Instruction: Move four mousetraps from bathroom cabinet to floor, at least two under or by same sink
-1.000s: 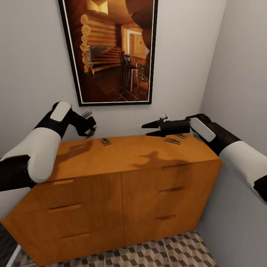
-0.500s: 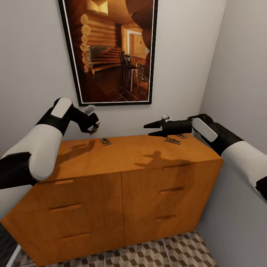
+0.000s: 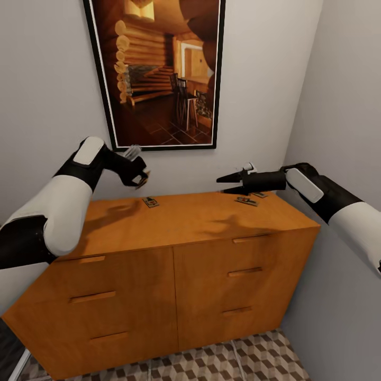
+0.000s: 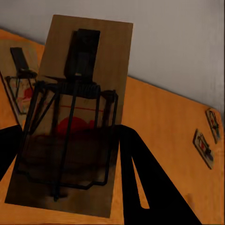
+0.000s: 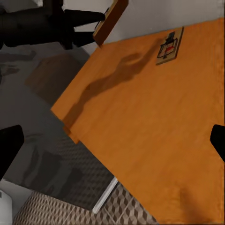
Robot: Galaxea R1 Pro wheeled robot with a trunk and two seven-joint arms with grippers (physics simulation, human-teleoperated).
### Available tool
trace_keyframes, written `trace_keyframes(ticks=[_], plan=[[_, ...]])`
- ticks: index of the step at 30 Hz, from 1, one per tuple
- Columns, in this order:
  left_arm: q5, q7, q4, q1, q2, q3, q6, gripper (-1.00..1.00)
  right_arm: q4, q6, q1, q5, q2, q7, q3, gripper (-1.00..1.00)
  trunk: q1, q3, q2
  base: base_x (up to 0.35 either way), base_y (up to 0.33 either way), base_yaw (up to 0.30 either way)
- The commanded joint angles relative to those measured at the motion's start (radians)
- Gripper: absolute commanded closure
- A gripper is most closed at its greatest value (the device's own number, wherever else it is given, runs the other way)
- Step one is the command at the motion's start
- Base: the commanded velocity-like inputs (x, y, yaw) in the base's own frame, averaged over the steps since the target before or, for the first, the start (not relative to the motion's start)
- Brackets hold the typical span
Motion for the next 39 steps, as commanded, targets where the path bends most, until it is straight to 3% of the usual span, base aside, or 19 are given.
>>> trace_keyframes(ticks=[1,3,9,12,13,14,16,17,18,19,20,22,24,27,30,35,39], plan=[[0.023,0.011,-0.001,-0.002,-0.001,0.003,0.004,1.00,0.000,0.000,-0.002,0.000,-0.007,0.006,0.004,-1.00,0.000,-0.001,-0.001,0.000,0.000,0.000],[0.098,0.011,-0.003,-0.011,-0.001,0.002,0.004,1.00,0.000,0.000,-0.002,0.000,-0.024,0.005,0.004,-1.00,0.000,-0.001,-0.001,0.000,0.000,0.000],[0.260,0.012,-0.009,-0.021,-0.008,0.000,0.006,1.00,-0.002,-0.001,0.005,0.006,-0.046,0.004,0.006,-1.00,0.000,-0.001,-0.001,0.000,0.000,0.000],[0.405,0.012,-0.048,-0.021,-0.025,0.000,0.006,1.00,-0.002,-0.001,0.020,0.048,-0.045,0.004,0.006,-1.00,0.000,-0.001,-0.001,0.000,0.000,0.000],[0.433,0.012,-0.058,-0.021,-0.028,-0.001,0.006,1.00,-0.001,-0.001,0.024,0.059,-0.045,0.004,0.006,-1.00,0.000,-0.001,-0.001,0.000,0.000,0.000],[0.490,0.012,-0.083,-0.021,-0.034,-0.006,0.006,1.00,-0.001,-0.002,0.033,0.080,-0.044,0.003,0.006,-1.00,0.000,-0.001,-0.001,0.000,0.000,0.000],[0.601,0.012,-0.163,-0.019,-0.039,-0.048,0.005,1.00,-0.001,-0.002,0.053,0.122,-0.043,0.002,0.006,-1.00,0.000,-0.001,-0.001,0.000,0.000,0.000],[0.629,0.012,-0.189,-0.019,-0.040,-0.065,0.005,1.00,-0.001,-0.002,0.057,0.131,-0.042,0.001,0.006,-1.00,0.000,-0.001,-0.001,0.000,0.000,0.000],[0.687,0.011,-0.246,-0.018,-0.039,-0.102,0.003,1.00,-0.001,-0.002,0.062,0.146,-0.041,0.000,0.006,-1.00,0.000,-0.001,-0.001,0.000,0.000,0.000],[0.748,0.011,-0.303,-0.017,-0.037,-0.138,0.000,1.00,0.000,-0.002,0.066,0.157,-0.039,-0.001,0.007,-1.00,0.000,-0.001,-0.001,0.000,0.000,0.000],[0.780,0.011,-0.330,-0.016,-0.037,-0.154,-0.002,1.00,0.000,-0.002,0.068,0.162,-0.038,-0.002,0.007,-1.00,0.000,-0.001,-0.001,0.000,0.000,0.000],[0.899,0.011,-0.406,-0.016,-0.036,-0.196,-0.007,1.00,0.000,-0.002,0.072,0.172,-0.022,-0.003,0.007,-1.00,0.000,-0.001,-0.001,0.000,0.000,0.000],[0.962,0.010,-0.435,-0.015,-0.036,-0.210,-0.008,1.00,0.001,-0.002,0.074,0.176,-0.004,-0.005,0.007,-1.00,0.000,-0.001,-0.001,0.000,0.000,0.000],[1.012,0.010,-0.463,-0.016,-0.040,-0.219,-0.008,1.00,0.002,-0.002,0.083,0.189,0.033,-0.016,0.007,-1.00,0.000,-0.001,-0.001,0.000,0.000,0.000],[1.027,0.009,-0.484,-0.020,-0.042,-0.220,-0.008,1.00,0.004,-0.002,0.097,0.209,0.078,-0.050,0.007,-1.00,0.000,-0.001,-0.001,0.000,0.000,0.000],[1.077,0.008,-0.573,-0.035,-0.037,-0.217,-0.009,1.00,0.004,-0.008,0.110,0.245,0.168,-0.173,0.006,-1.00,0.000,-0.001,-0.001,0.000,0.000,0.000],[1.119,0.008,-0.680,-0.038,-0.035,-0.217,-0.011,1.00,0.001,-0.011,0.113,0.250,0.201,-0.205,0.003,-1.00,0.000,-0.001,-0.001,0.000,0.000,0.000]])
